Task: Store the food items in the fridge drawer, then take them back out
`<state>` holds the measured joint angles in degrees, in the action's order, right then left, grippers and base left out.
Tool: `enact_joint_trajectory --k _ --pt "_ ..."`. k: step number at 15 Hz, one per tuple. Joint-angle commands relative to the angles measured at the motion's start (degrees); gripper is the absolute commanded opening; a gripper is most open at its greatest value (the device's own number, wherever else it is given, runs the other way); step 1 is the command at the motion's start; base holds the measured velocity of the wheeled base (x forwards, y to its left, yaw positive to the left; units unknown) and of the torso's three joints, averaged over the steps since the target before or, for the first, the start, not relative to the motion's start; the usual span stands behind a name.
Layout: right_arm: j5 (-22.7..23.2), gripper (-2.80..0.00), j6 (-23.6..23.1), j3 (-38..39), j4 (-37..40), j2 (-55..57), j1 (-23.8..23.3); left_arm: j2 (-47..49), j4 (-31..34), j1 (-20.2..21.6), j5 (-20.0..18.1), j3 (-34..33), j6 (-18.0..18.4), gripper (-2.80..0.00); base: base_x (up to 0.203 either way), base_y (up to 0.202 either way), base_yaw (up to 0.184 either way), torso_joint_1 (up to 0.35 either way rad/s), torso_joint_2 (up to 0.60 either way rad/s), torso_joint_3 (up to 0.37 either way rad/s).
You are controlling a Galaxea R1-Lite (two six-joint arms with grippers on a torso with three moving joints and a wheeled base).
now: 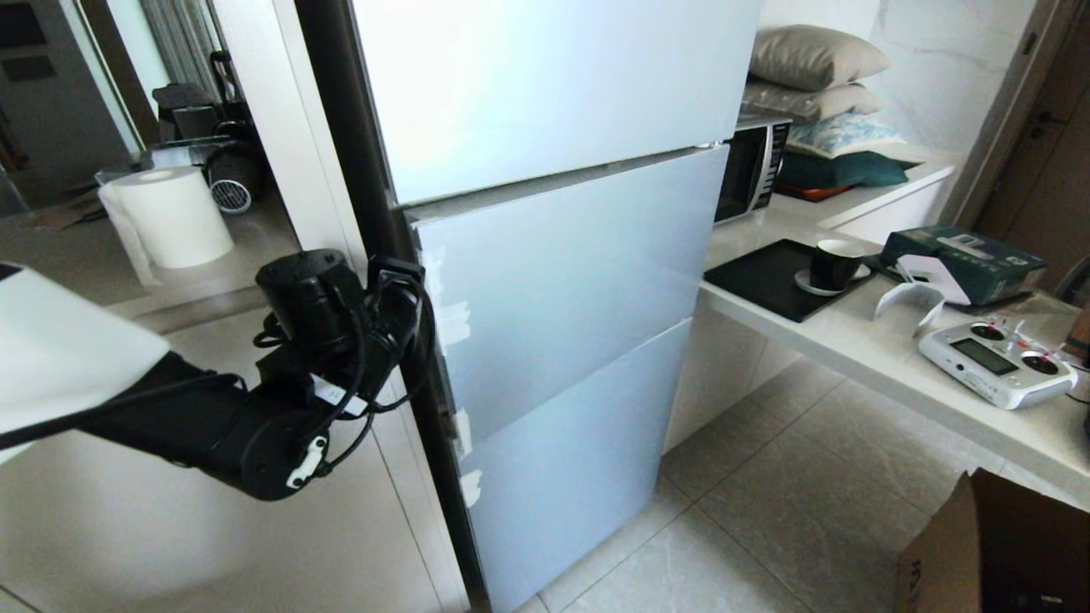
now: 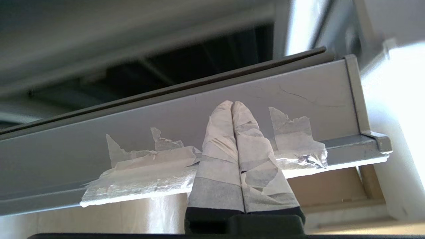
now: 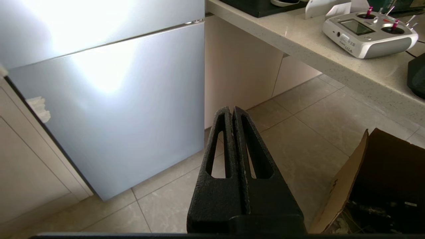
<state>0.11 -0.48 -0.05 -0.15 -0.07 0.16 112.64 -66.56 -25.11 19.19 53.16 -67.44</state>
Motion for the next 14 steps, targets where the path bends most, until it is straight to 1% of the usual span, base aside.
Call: enact_joint_trajectory --k 1,5,9,14 --pt "0.07 -2.8 -0.05 -0.04 -0.03 0.07 0.02 -2.97 -0.3 -0.55 0.56 -2.42 -0.41 -2.8 0.0 0.0 0.0 0.0 0.0 0.0" --pt "0.07 -2.8 -0.05 -0.04 -0.03 0.07 0.02 -6.47 -0.32 -4.16 0.67 -6.84 -0.41 -2.8 0.0 0.0 0.0 0.0 0.0 0.0" --pt "0.07 -2.8 -0.05 -0.04 -0.03 0.07 0.02 -9.19 -0.53 -8.54 0.59 -12.65 -0.5 -2.8 0.0 0.0 0.0 0.0 0.0 0.0" --pt "0.07 -2.8 -0.05 -0.04 -0.03 0.07 0.02 -11.22 -0.5 -15.3 0.11 -16.67 -0.34 -2.8 0.0 0.0 0.0 0.0 0.0 0.0"
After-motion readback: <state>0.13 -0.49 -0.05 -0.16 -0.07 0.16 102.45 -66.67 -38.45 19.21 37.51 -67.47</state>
